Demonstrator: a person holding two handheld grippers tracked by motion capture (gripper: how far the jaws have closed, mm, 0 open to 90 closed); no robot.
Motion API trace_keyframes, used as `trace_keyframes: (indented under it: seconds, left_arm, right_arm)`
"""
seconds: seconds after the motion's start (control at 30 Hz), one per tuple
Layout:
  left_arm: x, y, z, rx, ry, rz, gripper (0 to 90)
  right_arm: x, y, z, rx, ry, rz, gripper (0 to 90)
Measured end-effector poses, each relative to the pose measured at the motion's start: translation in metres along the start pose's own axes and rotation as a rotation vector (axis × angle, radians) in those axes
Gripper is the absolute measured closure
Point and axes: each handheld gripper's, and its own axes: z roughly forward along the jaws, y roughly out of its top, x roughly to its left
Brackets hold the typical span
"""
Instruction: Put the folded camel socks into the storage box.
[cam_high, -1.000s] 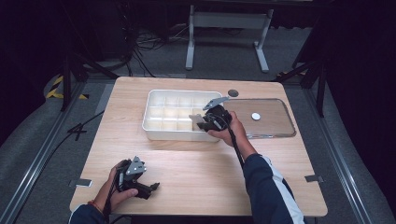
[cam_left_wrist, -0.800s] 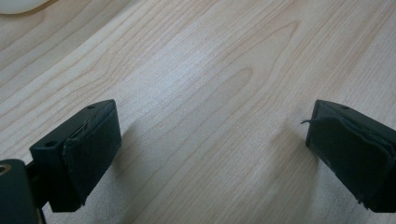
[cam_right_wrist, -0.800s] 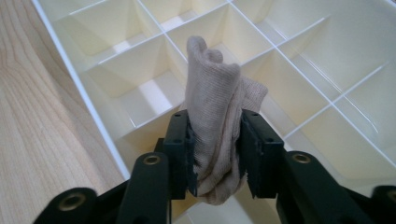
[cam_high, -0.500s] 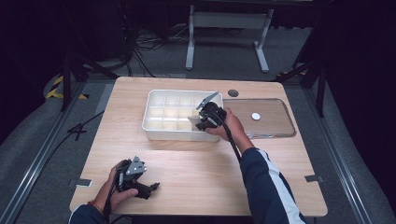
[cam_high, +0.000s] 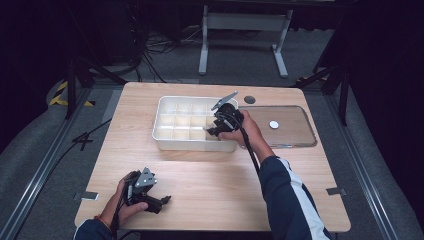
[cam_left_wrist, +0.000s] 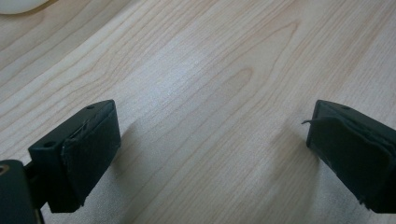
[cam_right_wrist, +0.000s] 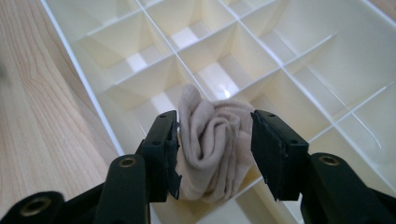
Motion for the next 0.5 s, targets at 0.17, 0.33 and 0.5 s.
trace_keyframes:
  seconds: [0.17,0.33,0.5]
  left_arm:
    - [0.0,0.0,0.0,0.001,0.002,0.006,3.0]
    - [0.0,0.0,0.0,0.0,0.002,0.006,3.0]
    - [0.0,0.0,0.0,0.0,0.003,0.005,3.0]
  right_arm:
    - [0.0,-0.001,0.007,0.036,-0.002,0.006,74.2]
    - [-0.002,-0.003,0.012,0.064,0.0,0.003,79.3]
    - [0.0,-0.006,0.016,0.095,-0.006,-0.007,79.9]
